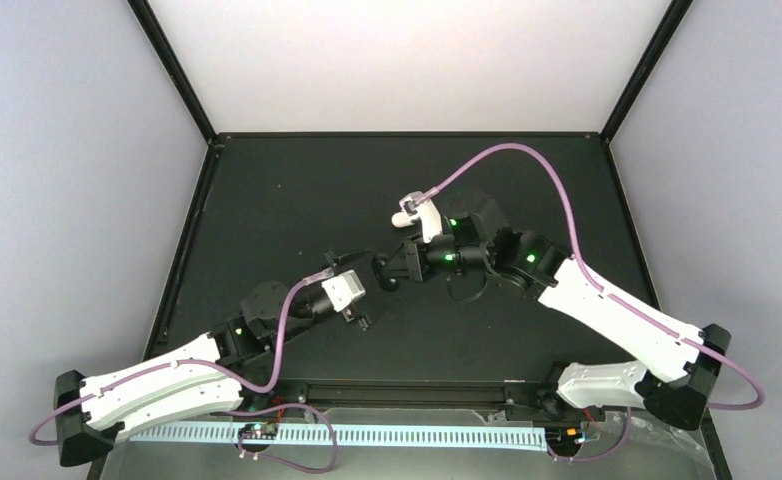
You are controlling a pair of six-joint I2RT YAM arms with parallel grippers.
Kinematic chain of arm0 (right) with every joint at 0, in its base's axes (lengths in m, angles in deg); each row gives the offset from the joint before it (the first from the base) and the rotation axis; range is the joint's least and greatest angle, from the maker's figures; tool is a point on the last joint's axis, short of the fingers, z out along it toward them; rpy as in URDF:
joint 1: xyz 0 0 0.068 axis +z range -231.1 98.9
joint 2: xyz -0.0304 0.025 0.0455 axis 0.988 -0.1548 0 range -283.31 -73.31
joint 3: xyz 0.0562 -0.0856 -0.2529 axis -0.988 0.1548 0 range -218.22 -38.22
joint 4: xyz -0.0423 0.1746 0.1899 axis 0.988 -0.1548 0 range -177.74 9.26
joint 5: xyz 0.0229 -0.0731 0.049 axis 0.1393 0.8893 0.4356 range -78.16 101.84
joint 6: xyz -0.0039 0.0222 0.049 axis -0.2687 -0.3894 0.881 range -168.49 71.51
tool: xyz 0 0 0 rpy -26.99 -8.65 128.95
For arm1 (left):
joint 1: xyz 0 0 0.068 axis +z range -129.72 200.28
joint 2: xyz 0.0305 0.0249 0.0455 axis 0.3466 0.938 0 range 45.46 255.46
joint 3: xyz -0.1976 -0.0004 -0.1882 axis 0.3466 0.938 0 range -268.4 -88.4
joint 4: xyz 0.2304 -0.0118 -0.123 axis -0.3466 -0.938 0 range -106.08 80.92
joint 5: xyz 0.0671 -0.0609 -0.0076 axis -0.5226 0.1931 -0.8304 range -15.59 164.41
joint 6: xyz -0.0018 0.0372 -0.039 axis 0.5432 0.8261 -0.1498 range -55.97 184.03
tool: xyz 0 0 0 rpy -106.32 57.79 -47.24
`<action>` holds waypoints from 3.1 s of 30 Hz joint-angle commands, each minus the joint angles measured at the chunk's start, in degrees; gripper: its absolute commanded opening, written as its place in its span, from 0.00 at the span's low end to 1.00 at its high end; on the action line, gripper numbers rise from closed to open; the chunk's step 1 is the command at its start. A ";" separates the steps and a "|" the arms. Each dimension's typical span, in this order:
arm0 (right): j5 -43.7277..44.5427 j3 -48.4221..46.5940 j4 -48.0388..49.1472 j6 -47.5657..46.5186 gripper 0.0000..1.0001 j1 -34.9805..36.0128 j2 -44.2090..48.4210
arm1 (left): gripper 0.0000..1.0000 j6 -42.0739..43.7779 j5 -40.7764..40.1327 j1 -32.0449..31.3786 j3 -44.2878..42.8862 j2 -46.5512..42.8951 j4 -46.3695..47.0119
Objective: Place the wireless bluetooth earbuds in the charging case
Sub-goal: Pick up the charging case at the center of the board, then open the charging case.
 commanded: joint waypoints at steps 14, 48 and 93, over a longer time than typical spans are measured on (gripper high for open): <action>-13.44 -4.01 -19.89 -35.76 0.01 0.16 21.14 | 0.94 -14.42 45.84 -0.05 -21.12 6.51 -20.24; -16.49 -2.00 -18.35 -34.88 0.01 0.12 18.64 | 0.31 -22.20 41.43 -0.05 -30.86 22.71 -15.77; -5.42 0.17 -12.87 -30.69 0.64 0.17 21.19 | 0.02 -26.84 37.37 -0.05 -21.25 15.90 -5.16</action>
